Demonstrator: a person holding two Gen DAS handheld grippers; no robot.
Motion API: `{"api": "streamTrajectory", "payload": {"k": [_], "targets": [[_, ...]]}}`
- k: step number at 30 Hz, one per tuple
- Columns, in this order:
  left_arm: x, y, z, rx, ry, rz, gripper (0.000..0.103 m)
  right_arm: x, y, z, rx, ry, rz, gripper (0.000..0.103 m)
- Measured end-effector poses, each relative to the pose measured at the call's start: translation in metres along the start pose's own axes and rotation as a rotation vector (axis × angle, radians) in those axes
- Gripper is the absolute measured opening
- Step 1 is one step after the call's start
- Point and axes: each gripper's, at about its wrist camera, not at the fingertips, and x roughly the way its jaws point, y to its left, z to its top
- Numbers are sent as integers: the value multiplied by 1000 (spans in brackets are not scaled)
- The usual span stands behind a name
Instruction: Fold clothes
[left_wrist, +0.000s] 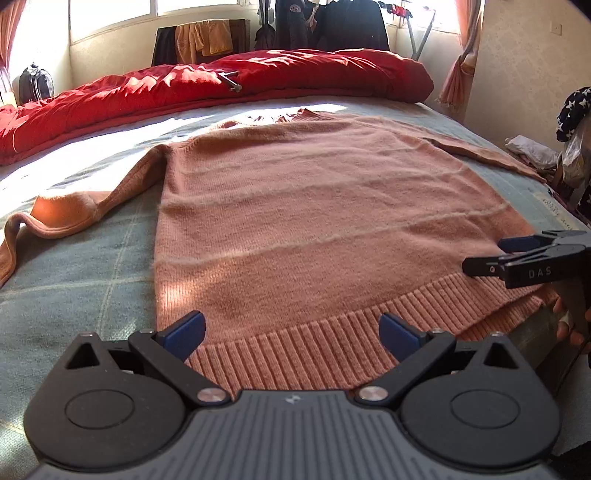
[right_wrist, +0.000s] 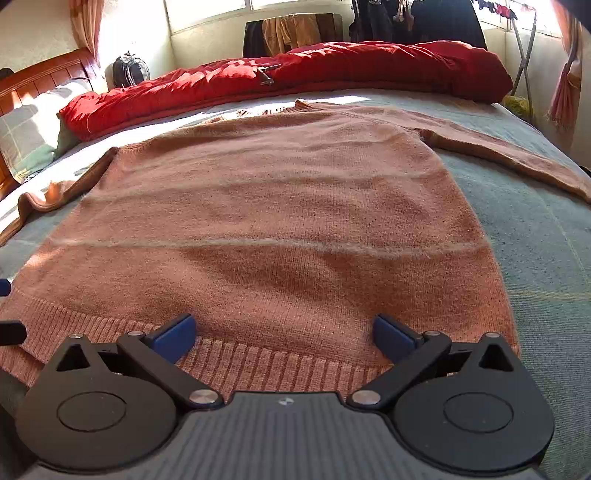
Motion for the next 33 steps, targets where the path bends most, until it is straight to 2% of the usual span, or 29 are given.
{"api": "streamTrajectory", "payload": {"k": [4,8,11,15,19,22,26,30,33], "targets": [[26,7,15,-26,13,-18,100,-1,2,-1,-3,-6,-14,103],[47,9,2,-52,90,-9,100,-5,1,-5,-8,-18,-9,103],[37,7,-16,-41,63,-7,100,-6,0,-7,-21,-28,-2,103],[24,9,-25,-48,68,-5,100,-7,0,-7,-30,-33,8,103],[24,5,-10,-46,118,43,100,-10,-6,-3,-31,-21,44,103],[24,-1,13,-13,86,60,100,-17,-21,7,11,-4,108,103],[31,-7,46,17,13,22,100,-23,-49,38,64,-22,179,103],[53,-14,72,2,-4,-3,100,-18,-80,106,72,-69,173,103],[73,-18,95,-7,-6,-70,100,0,-92,163,55,-87,200,103]]}}
